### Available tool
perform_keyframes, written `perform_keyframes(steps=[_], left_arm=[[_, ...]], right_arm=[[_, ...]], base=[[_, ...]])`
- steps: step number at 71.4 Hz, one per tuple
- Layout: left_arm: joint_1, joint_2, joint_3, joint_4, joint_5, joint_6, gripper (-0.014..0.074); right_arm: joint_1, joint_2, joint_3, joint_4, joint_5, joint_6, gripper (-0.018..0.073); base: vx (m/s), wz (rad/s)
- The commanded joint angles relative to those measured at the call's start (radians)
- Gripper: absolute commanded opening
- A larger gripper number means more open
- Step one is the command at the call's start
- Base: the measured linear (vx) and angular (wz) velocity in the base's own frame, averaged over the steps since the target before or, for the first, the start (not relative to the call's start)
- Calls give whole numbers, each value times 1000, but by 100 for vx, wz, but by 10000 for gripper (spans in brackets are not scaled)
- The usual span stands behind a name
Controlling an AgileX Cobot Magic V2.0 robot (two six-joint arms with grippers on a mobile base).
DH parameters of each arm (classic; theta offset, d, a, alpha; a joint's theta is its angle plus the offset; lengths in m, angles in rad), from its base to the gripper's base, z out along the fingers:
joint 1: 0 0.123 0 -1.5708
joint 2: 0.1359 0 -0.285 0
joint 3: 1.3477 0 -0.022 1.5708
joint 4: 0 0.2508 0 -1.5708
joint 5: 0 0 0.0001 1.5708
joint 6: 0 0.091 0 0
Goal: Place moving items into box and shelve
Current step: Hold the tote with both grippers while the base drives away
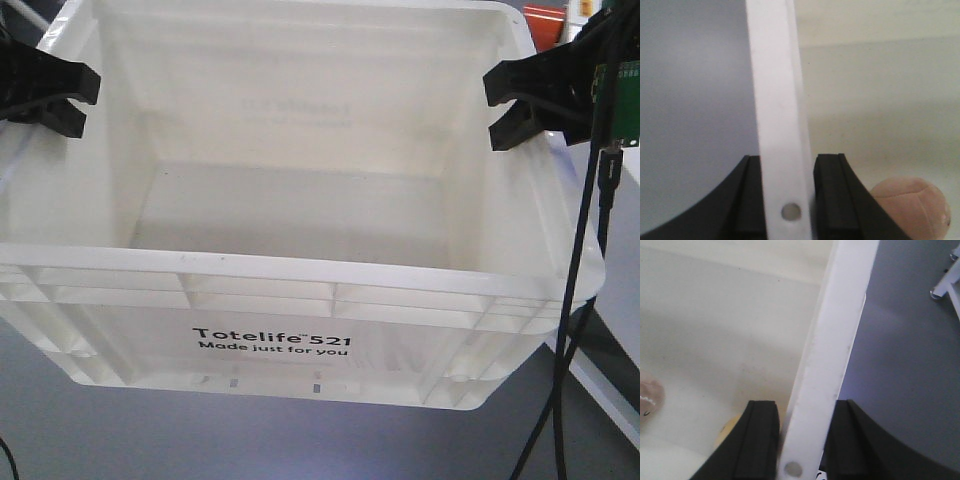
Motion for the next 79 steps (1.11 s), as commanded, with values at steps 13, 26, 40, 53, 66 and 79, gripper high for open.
perform_keyframes(steps=[13, 26, 40, 53, 66, 79], left_arm=[[-5, -44, -48, -38, -110, 5, -17], [-5, -44, -48, -38, -109, 5, -17], [-5, -44, -48, -38, -109, 5, -17], [-5, -44, -48, -38, -107, 5, -17], [-5, -44, -48, -38, -107, 5, -17], [-5, -44, -48, -38, -107, 5, -17]], right_arm=[[0, -42, -43, 73, -88, -32, -12], [0, -42, -43, 73, -88, -32, -12], [0, -42, -43, 72, -83, -32, -12], [0, -42, -43, 71, -77, -32, -12], [0, -42, -43, 70, -73, -32, -12], [0, -42, -43, 70, -72, -32, -12]], base=[[-4, 71], [0, 72], [6, 68], [13, 61], [17, 60], [19, 60]])
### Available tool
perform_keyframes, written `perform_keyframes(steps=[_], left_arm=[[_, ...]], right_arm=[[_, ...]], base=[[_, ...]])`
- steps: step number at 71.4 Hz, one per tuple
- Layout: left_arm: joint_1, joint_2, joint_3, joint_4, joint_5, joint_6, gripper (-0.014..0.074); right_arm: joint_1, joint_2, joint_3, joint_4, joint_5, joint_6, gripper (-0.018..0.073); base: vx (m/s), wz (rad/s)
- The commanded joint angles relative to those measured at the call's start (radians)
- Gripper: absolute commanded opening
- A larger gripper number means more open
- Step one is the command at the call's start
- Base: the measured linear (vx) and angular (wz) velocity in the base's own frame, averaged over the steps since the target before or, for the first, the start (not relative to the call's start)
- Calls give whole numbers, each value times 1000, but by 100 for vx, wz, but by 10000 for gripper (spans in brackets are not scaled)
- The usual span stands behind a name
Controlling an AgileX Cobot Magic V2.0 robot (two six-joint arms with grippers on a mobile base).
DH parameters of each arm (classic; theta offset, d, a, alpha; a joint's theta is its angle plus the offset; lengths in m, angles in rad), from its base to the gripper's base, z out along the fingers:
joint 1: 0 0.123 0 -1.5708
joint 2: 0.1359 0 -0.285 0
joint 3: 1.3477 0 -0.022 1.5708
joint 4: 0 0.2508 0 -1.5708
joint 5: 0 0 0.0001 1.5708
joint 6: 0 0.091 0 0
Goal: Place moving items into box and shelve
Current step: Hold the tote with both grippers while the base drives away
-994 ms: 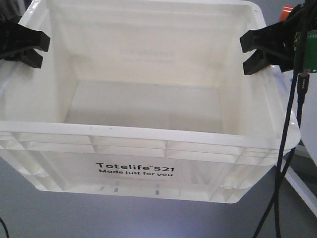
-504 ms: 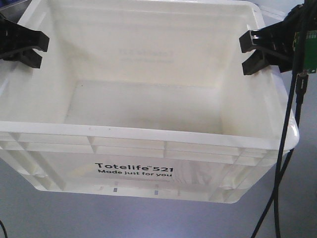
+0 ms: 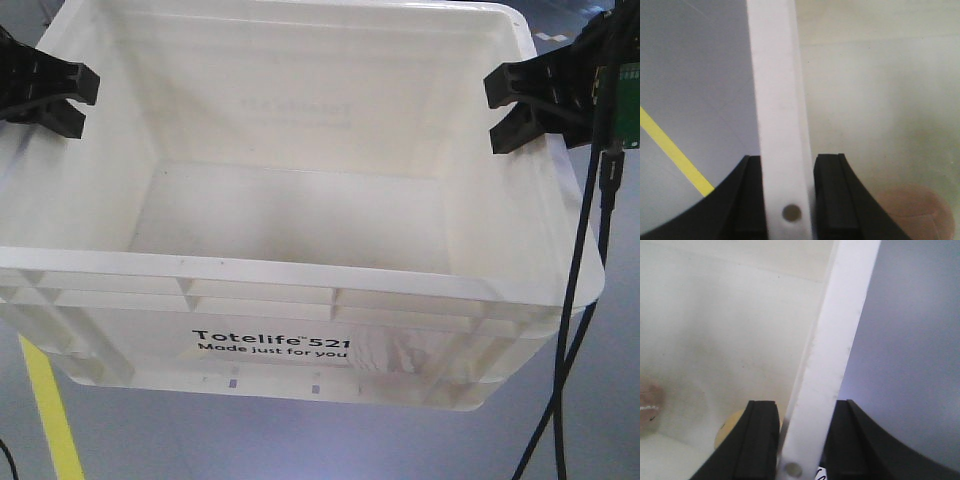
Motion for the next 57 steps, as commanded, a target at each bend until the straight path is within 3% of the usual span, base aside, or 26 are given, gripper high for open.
perform_keyframes(steps=[1, 57], left_arm=[[-5, -42, -48, -38, -111, 5, -17], [-5, -42, -48, -38, -111, 5, -17]], right_arm=[[0, -42, -43, 68, -83, -31, -12], [0, -42, -43, 67, -79, -31, -12]], base=[[20, 60], [25, 62]])
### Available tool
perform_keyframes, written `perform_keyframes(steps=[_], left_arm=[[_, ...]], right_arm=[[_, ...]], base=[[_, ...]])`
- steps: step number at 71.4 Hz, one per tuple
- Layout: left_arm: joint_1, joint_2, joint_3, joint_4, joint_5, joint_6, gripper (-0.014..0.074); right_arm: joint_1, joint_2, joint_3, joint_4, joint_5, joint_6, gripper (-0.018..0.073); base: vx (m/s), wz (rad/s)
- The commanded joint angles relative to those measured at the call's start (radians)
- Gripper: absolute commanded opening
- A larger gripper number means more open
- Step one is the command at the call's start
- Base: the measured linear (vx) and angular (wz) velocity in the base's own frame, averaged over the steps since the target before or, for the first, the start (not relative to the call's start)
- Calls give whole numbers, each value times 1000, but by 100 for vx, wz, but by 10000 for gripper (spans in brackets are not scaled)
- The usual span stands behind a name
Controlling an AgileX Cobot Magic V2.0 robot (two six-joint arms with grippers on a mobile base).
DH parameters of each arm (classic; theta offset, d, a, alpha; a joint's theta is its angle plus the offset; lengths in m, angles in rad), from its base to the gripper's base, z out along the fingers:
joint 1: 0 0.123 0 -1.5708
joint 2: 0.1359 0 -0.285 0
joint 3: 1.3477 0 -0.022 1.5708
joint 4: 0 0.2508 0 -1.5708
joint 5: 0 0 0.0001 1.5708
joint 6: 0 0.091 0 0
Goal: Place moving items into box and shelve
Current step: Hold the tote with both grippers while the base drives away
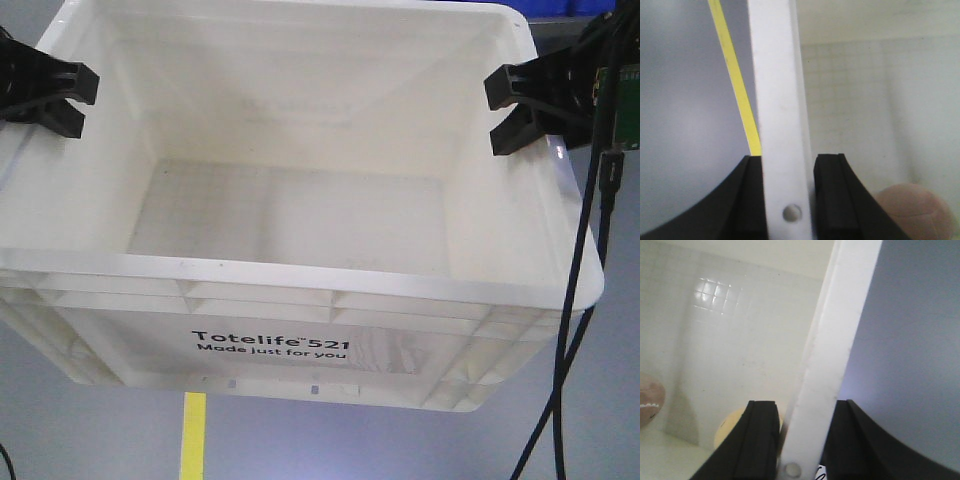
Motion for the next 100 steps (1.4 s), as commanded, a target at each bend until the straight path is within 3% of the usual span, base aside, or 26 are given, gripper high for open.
perform_keyframes(steps=[1, 41, 100], left_arm=[[-5, -41, -48, -37, -112, 5, -17], [-5, -42, -48, -37, -111, 5, -17], [-5, -42, -48, -37, -111, 5, -17]], right_arm=[[0, -42, -43, 67, -86, -31, -12], [0, -42, -43, 67, -86, -31, -12], [0, -42, -43, 67, -81, -31, -12]], base=[[30, 60], [36, 43], [46, 9]])
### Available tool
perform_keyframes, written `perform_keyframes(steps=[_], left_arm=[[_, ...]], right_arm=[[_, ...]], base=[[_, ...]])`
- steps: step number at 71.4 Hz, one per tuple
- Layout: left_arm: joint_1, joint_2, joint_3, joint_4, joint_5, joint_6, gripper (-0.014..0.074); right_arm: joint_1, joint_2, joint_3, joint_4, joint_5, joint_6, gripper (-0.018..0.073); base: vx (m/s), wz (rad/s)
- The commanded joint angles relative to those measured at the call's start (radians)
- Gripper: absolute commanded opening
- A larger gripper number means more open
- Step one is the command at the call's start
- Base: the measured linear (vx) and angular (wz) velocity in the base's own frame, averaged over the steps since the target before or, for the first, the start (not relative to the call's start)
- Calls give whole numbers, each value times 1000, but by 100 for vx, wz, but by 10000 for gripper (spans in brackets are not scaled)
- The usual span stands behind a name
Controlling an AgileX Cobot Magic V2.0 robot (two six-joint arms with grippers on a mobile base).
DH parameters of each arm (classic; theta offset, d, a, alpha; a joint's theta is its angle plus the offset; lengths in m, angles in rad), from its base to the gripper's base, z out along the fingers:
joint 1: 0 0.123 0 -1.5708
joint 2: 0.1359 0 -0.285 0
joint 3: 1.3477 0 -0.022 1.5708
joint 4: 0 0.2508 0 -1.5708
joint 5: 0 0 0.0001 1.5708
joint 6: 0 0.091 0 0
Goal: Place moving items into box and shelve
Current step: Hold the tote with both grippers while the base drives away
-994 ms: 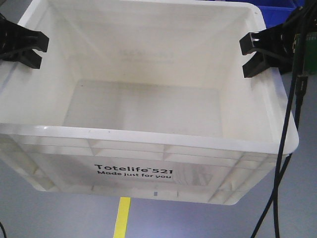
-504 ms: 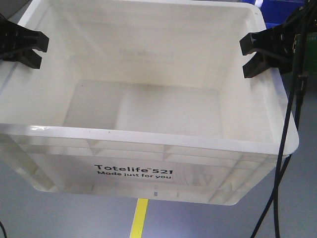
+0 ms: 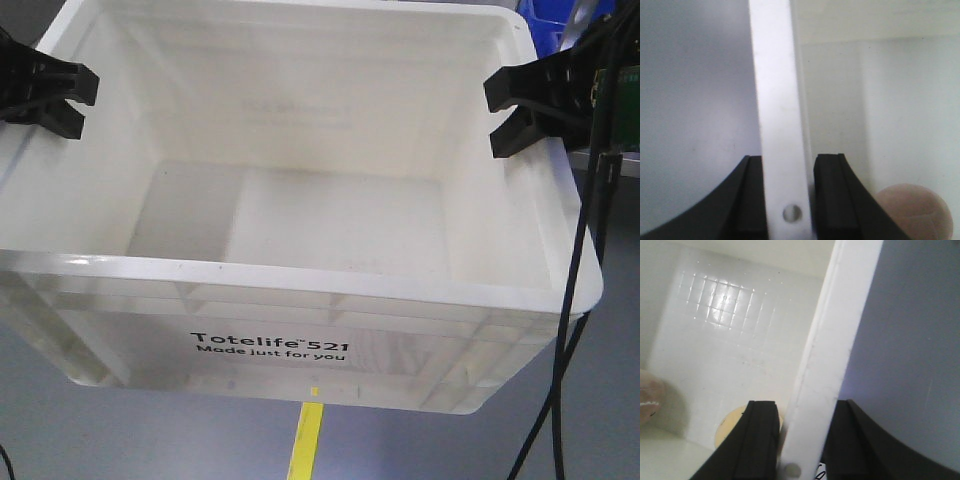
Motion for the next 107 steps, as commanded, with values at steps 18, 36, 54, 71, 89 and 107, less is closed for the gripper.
perform_keyframes(steps=[18, 36, 54, 71, 89, 107], left_arm=[[-5, -41, -48, -37, -114, 5, -17], [-5, -41, -48, -37, -114, 5, -17], [-5, -41, -48, -37, -114, 5, -17], [-5, -41, -48, -37, -114, 5, -17], [-5, -41, -48, -37, -114, 5, -17], [-5, -41, -48, -37, -114, 5, -17]], right_arm=[[0, -42, -43, 65, -86, -31, -12], [0, -42, -43, 64, -86, -31, -12], [0, -42, -43, 65, -86, -31, -12], [0, -42, -43, 65, -86, -31, -12], [0, -42, -43, 65, -86, -31, -12], [0, -42, -43, 65, -86, -31, -12]], base=[[51, 5], [53, 1], [54, -3], [54, -4], [53, -3], [52, 1]])
